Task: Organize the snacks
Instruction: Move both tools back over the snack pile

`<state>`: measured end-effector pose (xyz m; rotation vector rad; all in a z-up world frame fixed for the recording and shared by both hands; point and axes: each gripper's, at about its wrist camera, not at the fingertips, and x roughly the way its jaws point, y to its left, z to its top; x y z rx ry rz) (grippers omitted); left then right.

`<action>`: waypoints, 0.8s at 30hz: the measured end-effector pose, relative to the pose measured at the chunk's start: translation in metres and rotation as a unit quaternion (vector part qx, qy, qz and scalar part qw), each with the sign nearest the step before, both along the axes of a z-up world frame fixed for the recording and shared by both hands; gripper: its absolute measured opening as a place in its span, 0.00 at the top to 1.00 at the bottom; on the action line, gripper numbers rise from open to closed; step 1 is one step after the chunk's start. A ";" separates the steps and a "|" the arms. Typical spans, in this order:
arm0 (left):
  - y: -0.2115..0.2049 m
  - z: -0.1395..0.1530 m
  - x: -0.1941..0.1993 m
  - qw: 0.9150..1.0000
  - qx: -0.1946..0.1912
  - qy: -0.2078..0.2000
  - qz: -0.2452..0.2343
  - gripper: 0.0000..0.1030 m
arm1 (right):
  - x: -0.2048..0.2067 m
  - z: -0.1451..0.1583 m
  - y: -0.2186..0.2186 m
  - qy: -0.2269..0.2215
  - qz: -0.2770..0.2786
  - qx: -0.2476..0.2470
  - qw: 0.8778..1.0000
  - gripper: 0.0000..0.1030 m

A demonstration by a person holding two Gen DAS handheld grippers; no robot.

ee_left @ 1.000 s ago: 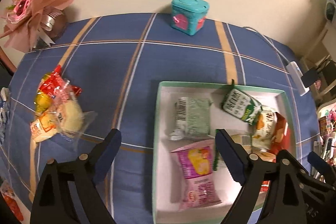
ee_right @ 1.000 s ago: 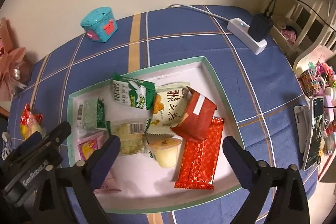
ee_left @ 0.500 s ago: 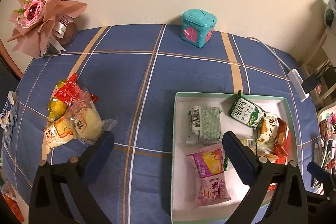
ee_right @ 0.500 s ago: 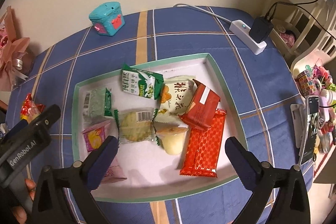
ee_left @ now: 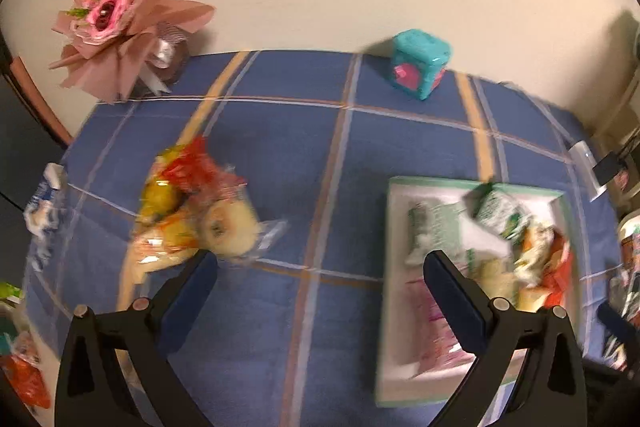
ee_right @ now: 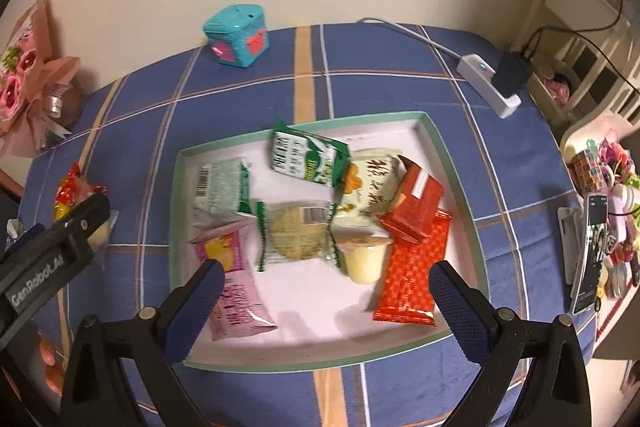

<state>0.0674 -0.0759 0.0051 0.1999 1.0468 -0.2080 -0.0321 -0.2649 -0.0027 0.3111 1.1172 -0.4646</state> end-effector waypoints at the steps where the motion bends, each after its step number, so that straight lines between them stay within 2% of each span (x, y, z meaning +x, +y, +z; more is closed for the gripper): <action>1: 0.006 0.001 0.001 1.000 0.013 -0.001 0.006 0.01 | 0.002 0.001 0.004 0.000 0.003 -0.002 1.000 0.00; 3: 0.023 0.002 0.006 0.999 0.034 -0.006 0.022 0.01 | 0.006 0.002 0.012 0.001 0.009 -0.004 1.000 0.00; 8: 0.070 0.008 0.017 0.998 0.038 -0.013 0.056 0.01 | 0.015 0.005 0.035 -0.003 0.029 -0.009 1.000 0.00; 14: 0.117 0.013 0.026 0.992 0.078 -0.047 0.090 0.01 | 0.032 0.005 0.070 -0.008 0.060 0.001 0.998 0.00; 24: 0.169 0.018 0.036 0.991 0.032 -0.045 0.124 0.01 | 0.056 -0.006 0.129 -0.003 0.111 0.002 0.994 0.00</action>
